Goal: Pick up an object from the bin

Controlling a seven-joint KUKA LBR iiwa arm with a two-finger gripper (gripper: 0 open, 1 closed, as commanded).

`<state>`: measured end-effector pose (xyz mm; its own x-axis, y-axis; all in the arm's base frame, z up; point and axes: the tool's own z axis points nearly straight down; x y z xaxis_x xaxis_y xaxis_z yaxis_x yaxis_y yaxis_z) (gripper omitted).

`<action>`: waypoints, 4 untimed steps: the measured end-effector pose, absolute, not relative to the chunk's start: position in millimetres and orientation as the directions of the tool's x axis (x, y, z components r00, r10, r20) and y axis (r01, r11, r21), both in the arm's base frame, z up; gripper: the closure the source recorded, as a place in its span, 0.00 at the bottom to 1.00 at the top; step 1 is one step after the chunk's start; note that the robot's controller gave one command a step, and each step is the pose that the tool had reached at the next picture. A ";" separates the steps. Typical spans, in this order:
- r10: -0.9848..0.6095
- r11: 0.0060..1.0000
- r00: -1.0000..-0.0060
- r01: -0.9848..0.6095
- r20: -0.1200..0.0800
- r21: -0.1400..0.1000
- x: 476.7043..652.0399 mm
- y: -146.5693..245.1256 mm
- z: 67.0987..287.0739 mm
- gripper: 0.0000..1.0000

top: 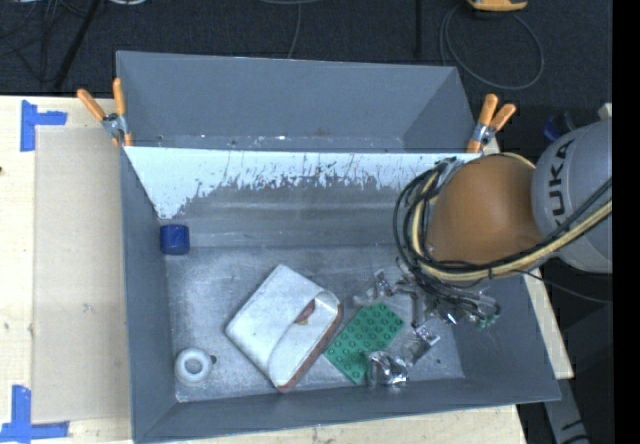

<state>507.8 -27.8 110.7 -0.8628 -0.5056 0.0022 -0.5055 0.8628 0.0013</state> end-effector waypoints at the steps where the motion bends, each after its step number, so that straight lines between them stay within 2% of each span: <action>1: -0.596 0.803 -0.803 -0.596 -0.005 0.000 507.8 -38.7 72.5 0.00; 2: -0.898 0.441 -0.441 -0.897 -0.001 -0.006 494.0 15.9 72.7 0.00; 3: -0.897 0.442 -0.442 -0.897 -0.007 -0.008 495.0 17.7 74.3 1.00; 4: -0.896 0.445 -0.445 -0.896 -0.003 -0.003 496.2 18.6 130.4 1.00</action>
Offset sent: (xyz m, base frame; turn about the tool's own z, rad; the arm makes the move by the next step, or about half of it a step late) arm -0.0024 -0.0131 -0.0407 -0.1089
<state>496.2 18.6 130.4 -0.4450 -0.8955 -0.0030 -0.8955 0.4450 -0.0032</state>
